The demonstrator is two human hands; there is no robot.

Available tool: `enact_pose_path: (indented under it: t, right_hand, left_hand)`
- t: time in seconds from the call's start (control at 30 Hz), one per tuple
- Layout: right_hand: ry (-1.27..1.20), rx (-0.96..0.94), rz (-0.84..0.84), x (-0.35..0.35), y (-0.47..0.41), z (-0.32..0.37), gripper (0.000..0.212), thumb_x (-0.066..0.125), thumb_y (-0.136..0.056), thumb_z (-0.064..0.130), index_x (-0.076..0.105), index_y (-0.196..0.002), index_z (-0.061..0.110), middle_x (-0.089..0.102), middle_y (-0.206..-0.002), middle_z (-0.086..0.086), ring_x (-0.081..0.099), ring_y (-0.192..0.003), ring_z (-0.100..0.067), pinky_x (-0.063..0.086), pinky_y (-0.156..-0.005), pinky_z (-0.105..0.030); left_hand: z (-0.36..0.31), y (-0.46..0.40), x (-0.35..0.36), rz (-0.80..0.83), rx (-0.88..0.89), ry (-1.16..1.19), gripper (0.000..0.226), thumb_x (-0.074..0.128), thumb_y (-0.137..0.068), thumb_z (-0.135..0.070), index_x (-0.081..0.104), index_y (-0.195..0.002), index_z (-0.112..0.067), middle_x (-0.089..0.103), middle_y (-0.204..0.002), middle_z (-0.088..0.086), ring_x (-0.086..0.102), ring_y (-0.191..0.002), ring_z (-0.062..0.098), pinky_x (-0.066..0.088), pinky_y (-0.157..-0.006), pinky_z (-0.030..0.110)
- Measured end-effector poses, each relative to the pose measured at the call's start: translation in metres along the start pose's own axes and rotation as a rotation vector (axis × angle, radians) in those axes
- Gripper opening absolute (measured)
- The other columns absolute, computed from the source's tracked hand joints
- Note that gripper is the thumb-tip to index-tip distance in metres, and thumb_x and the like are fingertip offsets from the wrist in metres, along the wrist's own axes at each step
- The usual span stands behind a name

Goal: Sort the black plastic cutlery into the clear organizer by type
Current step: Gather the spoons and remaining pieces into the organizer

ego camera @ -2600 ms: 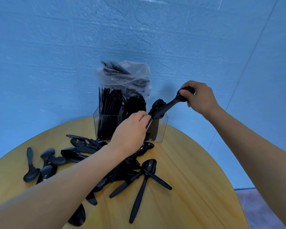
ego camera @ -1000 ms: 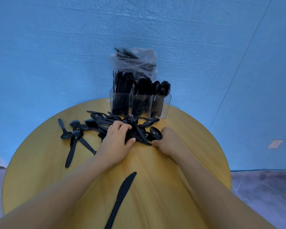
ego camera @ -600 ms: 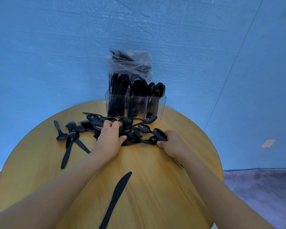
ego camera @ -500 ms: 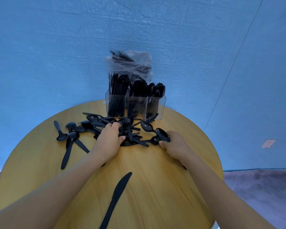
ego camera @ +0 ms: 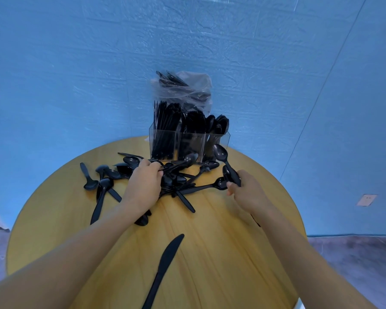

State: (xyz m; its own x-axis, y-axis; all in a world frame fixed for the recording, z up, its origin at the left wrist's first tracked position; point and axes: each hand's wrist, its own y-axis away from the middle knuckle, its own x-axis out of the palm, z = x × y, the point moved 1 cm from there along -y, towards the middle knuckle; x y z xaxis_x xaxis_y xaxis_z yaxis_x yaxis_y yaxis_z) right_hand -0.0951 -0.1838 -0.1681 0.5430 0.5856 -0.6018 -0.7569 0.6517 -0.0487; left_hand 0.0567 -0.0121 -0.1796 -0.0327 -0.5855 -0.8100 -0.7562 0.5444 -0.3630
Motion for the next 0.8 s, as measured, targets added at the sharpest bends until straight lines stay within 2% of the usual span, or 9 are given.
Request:
enact_pose_path:
  t: [0.07, 0.13, 0.2, 0.27, 0.4, 0.5, 0.63, 0.7, 0.8]
  right_hand:
    - [0.008, -0.022, -0.013, -0.003, -0.001, 0.003, 0.009, 0.045, -0.099, 0.016, 0.049, -0.107, 0.013, 0.061, -0.089, -0.005, 0.049, -0.069, -0.008, 0.035, -0.057, -0.022]
    - [0.017, -0.056, -0.026, -0.008, -0.001, 0.007, 0.009, 0.044, -0.099, 0.015, 0.049, -0.107, 0.013, 0.06, -0.084, -0.001, 0.049, -0.07, -0.008, 0.035, -0.057, -0.021]
    - [0.033, -0.089, -0.047, -0.015, -0.001, 0.011, 0.01, 0.045, -0.098, 0.014, 0.05, -0.106, 0.014, 0.061, -0.082, 0.0, 0.049, -0.07, -0.008, 0.036, -0.057, -0.021]
    - [0.038, -0.106, -0.075, -0.024, 0.0, 0.014, 0.01, 0.045, -0.098, 0.013, 0.051, -0.106, 0.014, 0.061, -0.082, -0.001, 0.049, -0.071, -0.007, 0.037, -0.059, -0.02]
    - [0.026, -0.121, -0.104, -0.032, 0.003, 0.02, 0.009, 0.045, -0.097, 0.011, 0.052, -0.105, 0.011, 0.061, -0.082, -0.003, 0.049, -0.072, -0.011, 0.036, -0.061, -0.021]
    - [-0.032, -0.066, -0.046, -0.023, 0.004, 0.024, 0.007, 0.046, -0.097, 0.012, 0.052, -0.1, 0.013, 0.06, -0.079, 0.0, 0.047, -0.066, -0.01, 0.034, -0.058, -0.023]
    - [-0.226, 0.066, 0.048, -0.006, 0.002, 0.025, 0.009, 0.044, -0.098, 0.012, 0.053, -0.096, 0.013, 0.056, -0.074, -0.002, 0.037, -0.052, -0.01, 0.029, -0.048, -0.022]
    - [-0.318, 0.134, 0.078, -0.002, 0.001, 0.027, 0.011, 0.043, -0.098, 0.011, 0.054, -0.097, 0.011, 0.053, -0.072, -0.004, 0.034, -0.05, -0.009, 0.028, -0.043, -0.019]
    - [-0.414, 0.186, 0.087, 0.0, 0.0, 0.03, 0.011, 0.043, -0.098, 0.008, 0.052, -0.094, 0.01, 0.048, -0.067, -0.005, 0.031, -0.048, -0.009, 0.025, -0.038, -0.017]
  left_hand:
    - [0.0, 0.0, -0.002, -0.012, -0.011, 0.048, 0.026, 0.033, -0.102, -0.018, 0.054, -0.11, -0.006, 0.046, -0.101, 0.006, 0.053, -0.082, 0.021, 0.039, -0.07, 0.027]
    - [-0.001, 0.001, -0.004, -0.008, -0.012, 0.109, 0.024, 0.032, -0.101, -0.018, 0.052, -0.109, -0.009, 0.054, -0.098, 0.005, 0.058, -0.085, 0.021, 0.047, -0.073, 0.034]
    - [-0.003, 0.002, -0.007, 0.0, -0.011, 0.159, 0.022, 0.031, -0.101, -0.016, 0.05, -0.109, -0.011, 0.061, -0.09, 0.0, 0.061, -0.082, 0.016, 0.049, -0.072, 0.031]
    - [-0.005, 0.003, -0.008, 0.011, -0.008, 0.183, 0.021, 0.031, -0.102, -0.016, 0.049, -0.111, -0.012, 0.063, -0.083, -0.005, 0.06, -0.073, 0.011, 0.046, -0.065, 0.026]
    - [-0.014, 0.008, -0.008, -0.002, 0.037, 0.181, 0.022, 0.029, -0.102, -0.014, 0.049, -0.109, -0.011, 0.059, -0.08, -0.005, 0.051, -0.061, 0.009, 0.038, -0.053, 0.024]
    - [-0.026, 0.013, -0.009, -0.055, 0.134, 0.158, 0.025, 0.032, -0.101, -0.012, 0.055, -0.11, -0.012, 0.06, -0.087, -0.004, 0.058, -0.075, 0.011, 0.045, -0.062, 0.025]
    - [-0.035, 0.02, -0.007, -0.044, 0.244, 0.079, 0.037, 0.04, -0.098, -0.004, 0.05, -0.131, -0.017, 0.061, -0.119, -0.001, 0.061, -0.105, 0.011, 0.054, -0.079, 0.033]
    - [-0.036, 0.024, -0.007, 0.0, 0.259, 0.076, 0.041, 0.039, -0.098, -0.002, 0.045, -0.136, -0.016, 0.057, -0.125, -0.001, 0.062, -0.105, 0.011, 0.053, -0.081, 0.032]
    - [-0.037, 0.031, -0.008, 0.048, 0.287, 0.095, 0.041, 0.036, -0.099, -0.005, 0.04, -0.139, -0.015, 0.055, -0.12, -0.001, 0.061, -0.097, 0.009, 0.051, -0.081, 0.028]
